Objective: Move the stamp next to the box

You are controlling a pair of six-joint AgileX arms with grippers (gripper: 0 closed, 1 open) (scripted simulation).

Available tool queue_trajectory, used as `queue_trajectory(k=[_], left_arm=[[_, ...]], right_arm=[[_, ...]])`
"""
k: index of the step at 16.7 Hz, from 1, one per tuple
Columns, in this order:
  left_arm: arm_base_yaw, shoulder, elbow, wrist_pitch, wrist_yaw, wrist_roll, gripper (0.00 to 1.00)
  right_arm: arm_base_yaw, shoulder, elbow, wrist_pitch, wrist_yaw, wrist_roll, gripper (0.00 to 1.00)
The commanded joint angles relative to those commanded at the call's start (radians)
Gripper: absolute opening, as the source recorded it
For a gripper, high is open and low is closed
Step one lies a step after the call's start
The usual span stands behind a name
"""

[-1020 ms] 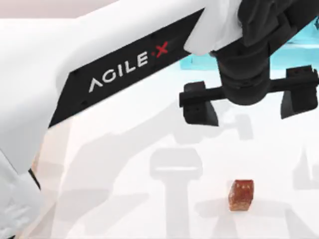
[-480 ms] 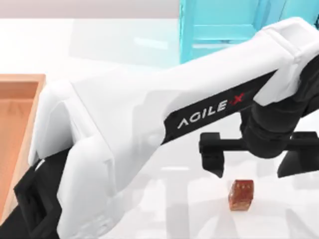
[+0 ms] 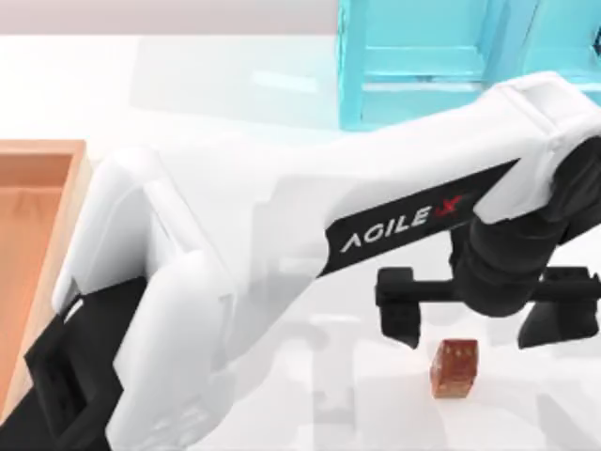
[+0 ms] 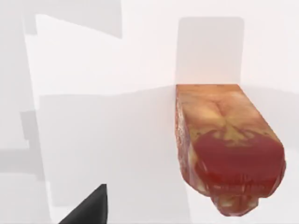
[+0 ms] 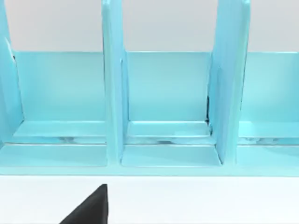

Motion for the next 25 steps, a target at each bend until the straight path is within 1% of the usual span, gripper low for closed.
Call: queue_trajectory(k=[3,5,7,11,24,25], left_arm=[[0.000,0.005,-0.147,0.158,0.000,0.000,1.00],[-0.001,0.010,-0.220,0.234,0.000,-0.002,1.00],[-0.002,0.013,-0.253,0.267,0.000,-0.002,1.00],[-0.002,0.013,-0.254,0.268,0.000,-0.002,1.00],[-0.002,0.013,-0.254,0.268,0.000,-0.002,0.02],[-0.002,0.013,-0.254,0.268,0.000,-0.002,0.00]], right_arm=[[0.000,0.000,0.000,0.000,0.000,0.000,1.00],[0.000,0.000,0.000,0.000,0.000,0.000,1.00],[0.000,0.000,0.000,0.000,0.000,0.000,1.00],[0.000,0.000,0.000,0.000,0.000,0.000,1.00],[0.000,0.000,0.000,0.000,0.000,0.000,1.00],[0.000,0.000,0.000,0.000,0.000,0.000,1.00]])
